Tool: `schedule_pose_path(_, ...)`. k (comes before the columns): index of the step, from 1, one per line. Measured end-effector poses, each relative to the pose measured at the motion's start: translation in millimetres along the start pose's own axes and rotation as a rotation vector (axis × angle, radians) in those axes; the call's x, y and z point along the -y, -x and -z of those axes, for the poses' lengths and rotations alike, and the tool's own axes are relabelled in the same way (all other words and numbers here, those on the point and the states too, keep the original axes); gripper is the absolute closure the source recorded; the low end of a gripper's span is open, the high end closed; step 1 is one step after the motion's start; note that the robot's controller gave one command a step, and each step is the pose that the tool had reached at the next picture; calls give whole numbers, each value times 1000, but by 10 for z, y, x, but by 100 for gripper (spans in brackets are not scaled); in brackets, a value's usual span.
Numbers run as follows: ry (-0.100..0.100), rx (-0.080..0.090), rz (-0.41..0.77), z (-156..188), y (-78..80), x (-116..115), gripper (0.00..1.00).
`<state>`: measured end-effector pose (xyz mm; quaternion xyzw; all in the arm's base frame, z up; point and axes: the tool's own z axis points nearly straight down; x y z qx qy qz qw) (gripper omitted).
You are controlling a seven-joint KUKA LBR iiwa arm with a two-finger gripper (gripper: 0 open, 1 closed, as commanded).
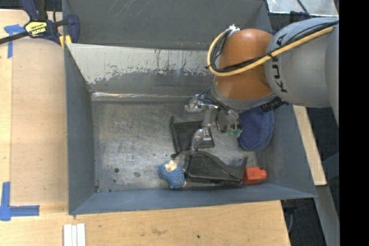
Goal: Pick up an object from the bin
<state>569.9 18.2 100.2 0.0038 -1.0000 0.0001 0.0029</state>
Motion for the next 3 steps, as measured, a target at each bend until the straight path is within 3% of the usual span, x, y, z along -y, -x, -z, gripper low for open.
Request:
schedule_pose_path(1, 4, 12, -25, -256, 16, 103, 0)
schedule_pose_path(2, 2, 33, -25, -211, 67, 110, 100)
schedule_pose_path(3, -2, 17, 225, 1102, 98, 50, 100)
